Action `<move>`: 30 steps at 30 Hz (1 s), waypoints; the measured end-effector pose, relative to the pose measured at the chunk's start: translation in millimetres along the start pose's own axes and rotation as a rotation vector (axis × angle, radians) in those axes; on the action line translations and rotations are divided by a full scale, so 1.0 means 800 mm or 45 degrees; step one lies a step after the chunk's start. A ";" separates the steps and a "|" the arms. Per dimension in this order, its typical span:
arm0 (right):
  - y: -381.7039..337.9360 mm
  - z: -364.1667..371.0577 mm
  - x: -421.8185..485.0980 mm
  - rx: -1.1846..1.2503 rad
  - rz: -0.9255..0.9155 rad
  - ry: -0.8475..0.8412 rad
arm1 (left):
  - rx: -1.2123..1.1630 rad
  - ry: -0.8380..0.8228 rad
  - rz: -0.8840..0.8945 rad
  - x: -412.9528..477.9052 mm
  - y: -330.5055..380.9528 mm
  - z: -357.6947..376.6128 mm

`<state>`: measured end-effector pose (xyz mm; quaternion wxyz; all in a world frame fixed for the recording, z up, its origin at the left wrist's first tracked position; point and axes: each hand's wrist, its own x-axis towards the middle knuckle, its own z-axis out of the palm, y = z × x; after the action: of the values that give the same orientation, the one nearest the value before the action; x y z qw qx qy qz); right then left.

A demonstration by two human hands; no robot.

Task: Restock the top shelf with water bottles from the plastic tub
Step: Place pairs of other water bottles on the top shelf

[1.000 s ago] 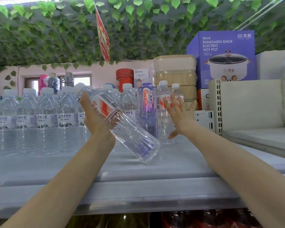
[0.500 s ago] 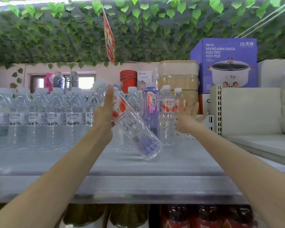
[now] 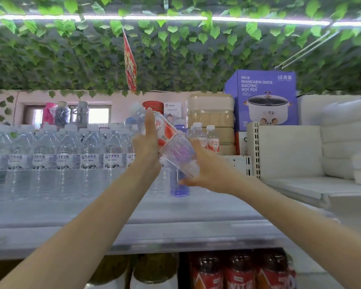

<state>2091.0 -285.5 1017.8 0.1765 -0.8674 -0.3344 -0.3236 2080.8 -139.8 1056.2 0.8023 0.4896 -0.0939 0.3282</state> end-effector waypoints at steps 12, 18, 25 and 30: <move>0.070 0.004 0.010 0.685 0.396 0.312 | 1.614 -0.574 0.687 -0.037 -0.039 -0.055; 0.142 0.012 0.041 0.667 0.640 0.203 | 2.112 -0.626 0.869 -0.040 -0.065 -0.083; 0.148 0.024 0.045 0.462 1.006 -0.084 | 2.131 -0.699 0.792 -0.038 -0.072 -0.081; 0.152 0.024 0.048 0.389 1.128 -0.138 | 2.107 -0.705 0.742 -0.037 -0.072 -0.082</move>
<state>2205.9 -344.2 1019.1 0.4054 -0.9063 0.0153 -0.1187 2082.1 -114.5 967.7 0.0304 0.9257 -0.1376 0.3510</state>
